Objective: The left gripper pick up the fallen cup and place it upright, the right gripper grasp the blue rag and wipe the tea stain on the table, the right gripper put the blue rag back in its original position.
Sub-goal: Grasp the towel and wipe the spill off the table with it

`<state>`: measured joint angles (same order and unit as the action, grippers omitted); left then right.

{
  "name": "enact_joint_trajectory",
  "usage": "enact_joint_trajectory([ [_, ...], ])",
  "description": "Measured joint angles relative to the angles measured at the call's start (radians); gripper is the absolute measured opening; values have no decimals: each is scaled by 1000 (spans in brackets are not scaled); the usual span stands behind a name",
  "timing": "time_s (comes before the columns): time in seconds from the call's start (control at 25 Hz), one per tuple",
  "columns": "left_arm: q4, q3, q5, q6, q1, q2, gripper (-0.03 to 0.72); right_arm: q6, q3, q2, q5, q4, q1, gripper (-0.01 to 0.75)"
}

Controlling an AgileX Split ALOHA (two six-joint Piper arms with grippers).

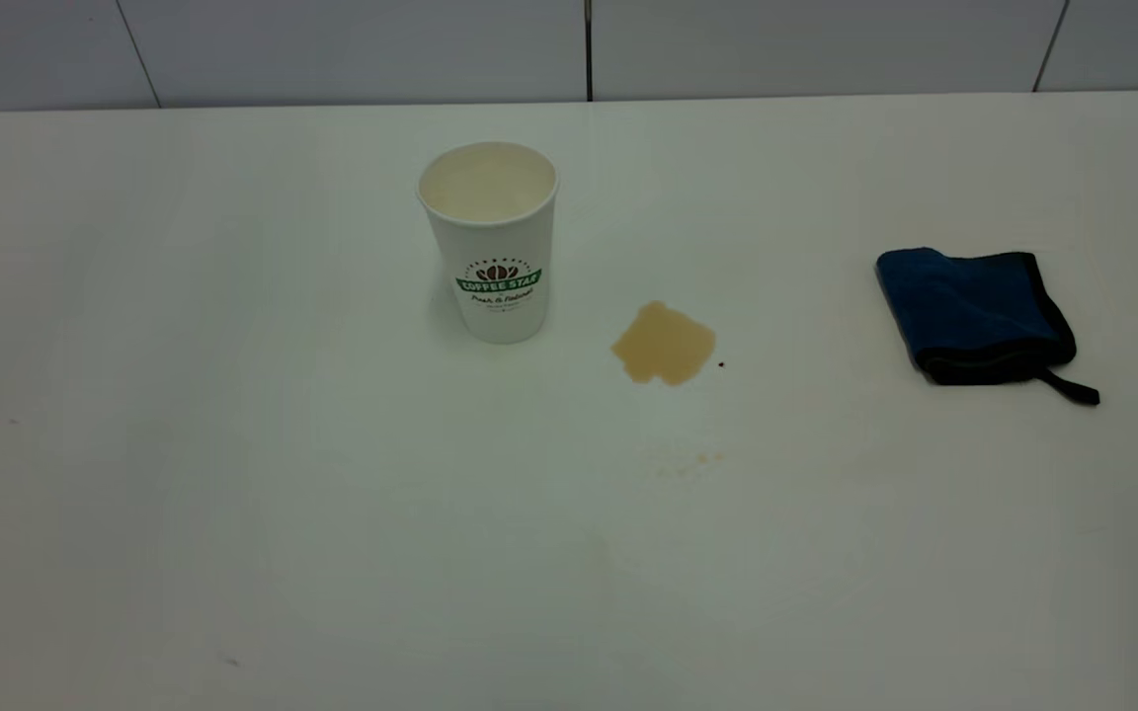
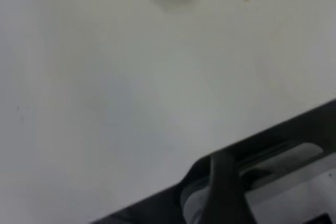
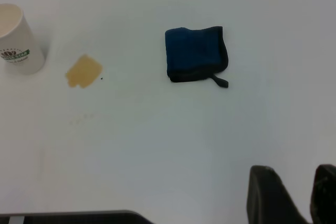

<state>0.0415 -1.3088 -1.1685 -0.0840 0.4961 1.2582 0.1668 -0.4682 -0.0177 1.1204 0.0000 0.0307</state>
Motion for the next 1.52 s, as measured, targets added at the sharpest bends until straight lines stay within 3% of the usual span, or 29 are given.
enact_joint_trajectory([
  [0.32,-88,476,19,-53,17,-359,558,0,0,0,0,0,0,240],
  [0.76,-146,804,44,-115,17,-783,558,0,0,0,0,0,0,240],
  [1.32,-190,820,42,-100,9,-1205,558,0,0,0,0,0,0,240],
  [1.52,-194,820,37,-100,-104,-1247,558,0,0,0,0,0,0,240],
])
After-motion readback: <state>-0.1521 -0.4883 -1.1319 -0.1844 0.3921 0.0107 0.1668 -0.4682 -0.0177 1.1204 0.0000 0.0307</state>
